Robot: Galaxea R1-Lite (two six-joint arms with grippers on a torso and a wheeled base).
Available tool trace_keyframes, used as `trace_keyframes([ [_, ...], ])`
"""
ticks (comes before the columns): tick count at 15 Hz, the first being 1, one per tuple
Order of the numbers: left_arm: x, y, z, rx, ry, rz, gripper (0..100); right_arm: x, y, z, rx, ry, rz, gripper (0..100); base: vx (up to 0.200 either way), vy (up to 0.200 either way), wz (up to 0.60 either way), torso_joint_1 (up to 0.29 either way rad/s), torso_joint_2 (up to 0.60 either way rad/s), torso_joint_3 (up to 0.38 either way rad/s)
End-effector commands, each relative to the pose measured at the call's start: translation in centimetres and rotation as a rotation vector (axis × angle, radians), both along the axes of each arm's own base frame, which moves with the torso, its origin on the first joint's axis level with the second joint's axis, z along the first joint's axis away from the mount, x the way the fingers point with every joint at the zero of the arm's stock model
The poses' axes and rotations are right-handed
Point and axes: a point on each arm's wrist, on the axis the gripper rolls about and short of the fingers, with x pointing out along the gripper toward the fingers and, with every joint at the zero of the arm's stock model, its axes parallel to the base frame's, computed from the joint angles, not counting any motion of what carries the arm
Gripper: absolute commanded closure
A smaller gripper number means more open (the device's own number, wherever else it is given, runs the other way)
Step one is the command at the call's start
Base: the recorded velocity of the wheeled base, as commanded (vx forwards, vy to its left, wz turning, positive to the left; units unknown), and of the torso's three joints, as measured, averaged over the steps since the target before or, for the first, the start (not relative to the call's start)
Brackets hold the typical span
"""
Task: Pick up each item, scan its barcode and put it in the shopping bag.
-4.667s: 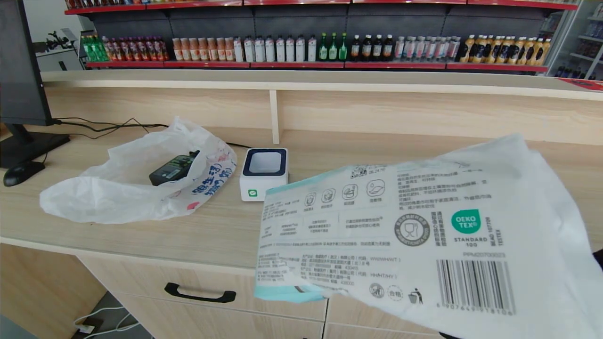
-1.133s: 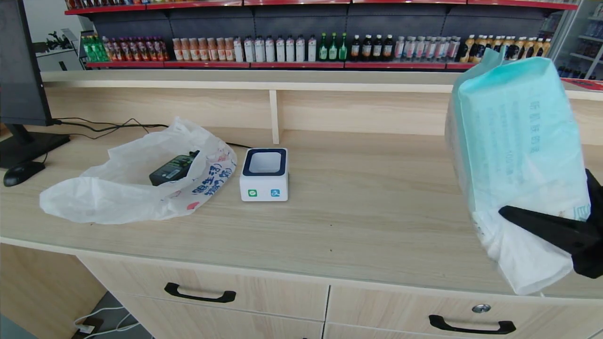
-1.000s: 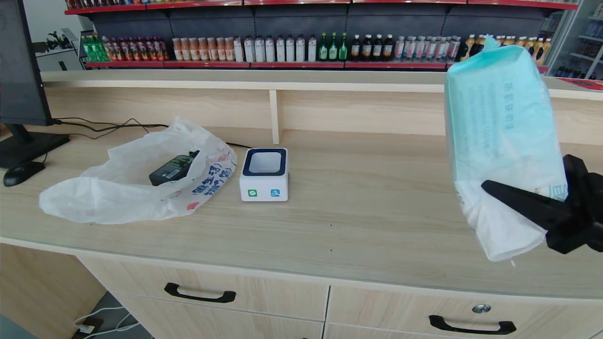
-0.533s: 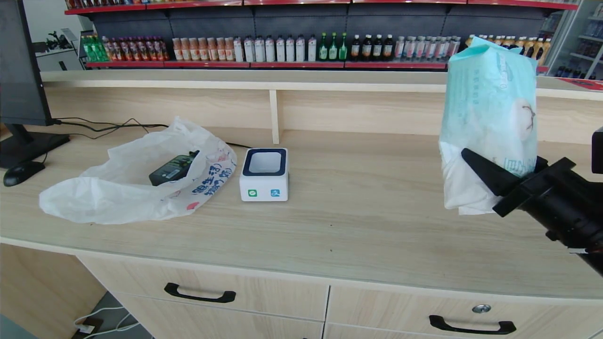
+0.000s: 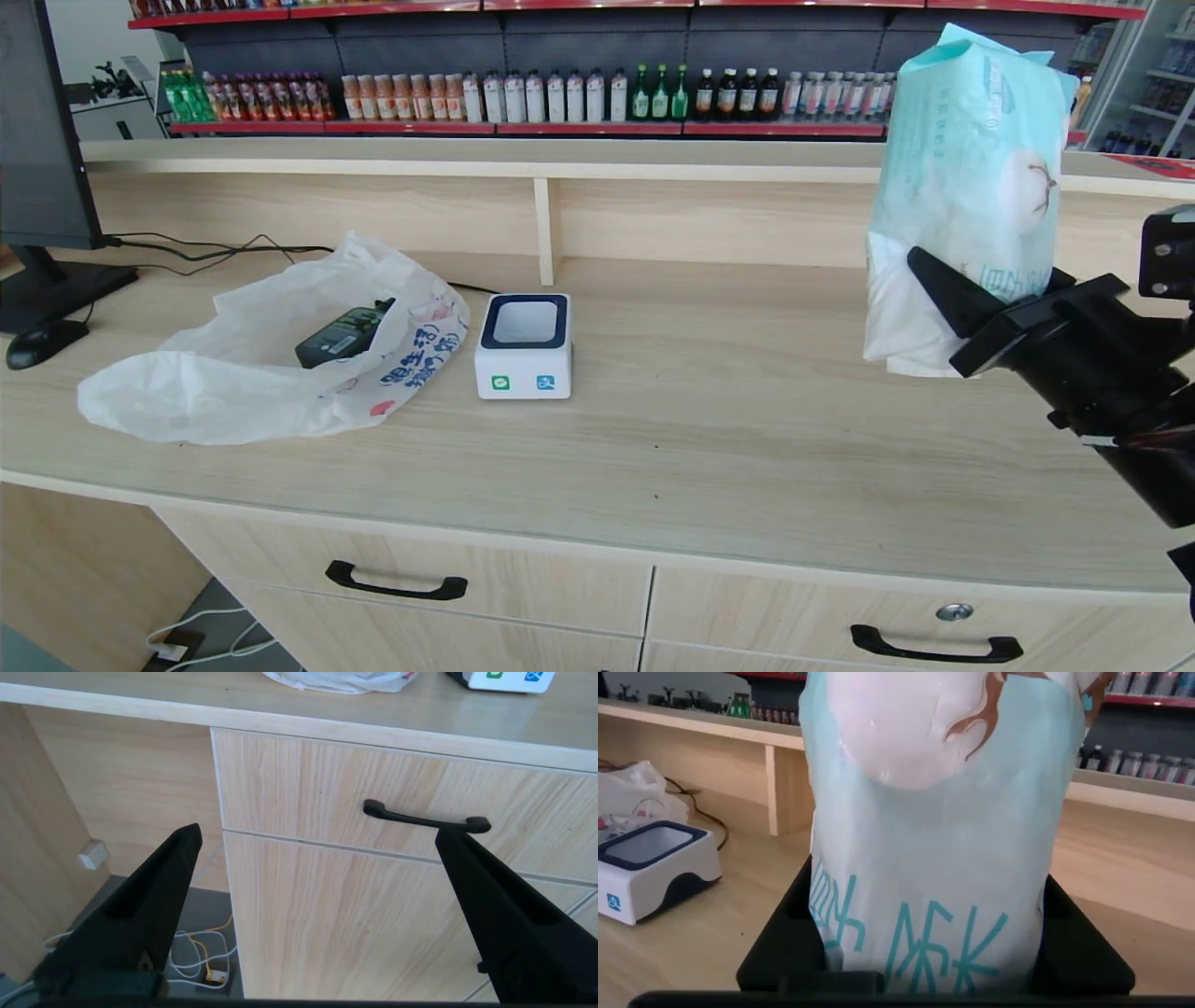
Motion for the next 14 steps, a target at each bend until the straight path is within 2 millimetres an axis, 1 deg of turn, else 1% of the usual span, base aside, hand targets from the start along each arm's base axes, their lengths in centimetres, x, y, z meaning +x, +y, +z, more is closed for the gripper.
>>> trace_keyframes([
  [1, 0.00, 0.00, 0.00, 0.000, -0.001, 0.000, 0, 0.47, 0.18, -0.39, -0.004, 0.014, 0.003, 100, 0.000, 0.000, 0.00, 0.000, 0.00, 0.000],
  [4, 0.00, 0.00, 0.00, 0.000, -0.001, 0.000, 0, 0.27, 0.14, -0.30, 0.019, 0.020, 0.013, 100, 0.000, 0.000, 0.00, 0.000, 0.00, 0.000],
  [9, -0.01, 0.00, 0.03, 0.002, -0.001, -0.002, 0, 0.28, 0.69, -0.42, 0.018, 0.025, 0.035, 100, 0.000, 0.000, 0.00, 0.000, 0.00, 0.000],
  [14, -0.01, 0.00, 0.03, -0.005, -0.001, 0.000, 0, -0.24, 0.56, -0.57, 0.016, 0.032, 0.035, 100, -0.200, 0.000, 0.00, 0.008, 0.00, 0.000],
])
